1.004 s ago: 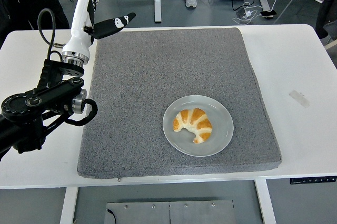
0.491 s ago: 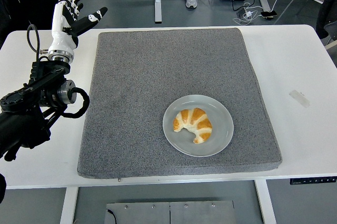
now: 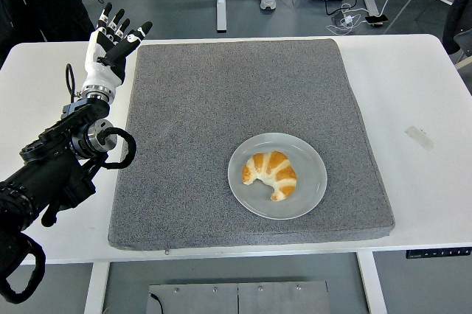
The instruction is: Place the bread on the plate
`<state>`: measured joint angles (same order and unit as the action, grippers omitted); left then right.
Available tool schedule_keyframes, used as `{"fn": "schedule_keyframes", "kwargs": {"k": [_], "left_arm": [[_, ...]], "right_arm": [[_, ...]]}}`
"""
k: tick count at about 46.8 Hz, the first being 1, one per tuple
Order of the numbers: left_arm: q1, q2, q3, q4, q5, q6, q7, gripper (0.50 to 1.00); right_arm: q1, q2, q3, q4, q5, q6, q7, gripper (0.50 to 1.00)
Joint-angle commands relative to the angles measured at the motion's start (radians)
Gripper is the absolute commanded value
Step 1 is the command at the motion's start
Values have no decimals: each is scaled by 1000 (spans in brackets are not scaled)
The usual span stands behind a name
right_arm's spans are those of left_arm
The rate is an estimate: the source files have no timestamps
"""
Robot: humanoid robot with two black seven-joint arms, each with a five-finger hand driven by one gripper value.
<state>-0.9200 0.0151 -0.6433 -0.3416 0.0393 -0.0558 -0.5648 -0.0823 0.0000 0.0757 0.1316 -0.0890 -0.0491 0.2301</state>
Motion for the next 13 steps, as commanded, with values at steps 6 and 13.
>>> {"fn": "schedule_keyframes", "kwargs": {"k": [6,13], "left_arm": [[1,-4,-15,30,-45,-56,17,981],[1,-3,-36,30,-52,-67,36,981]], "right_arm": [[6,0,1,10,0,2,0,1000],[9,0,3,11,0,2,0,1000]]}}
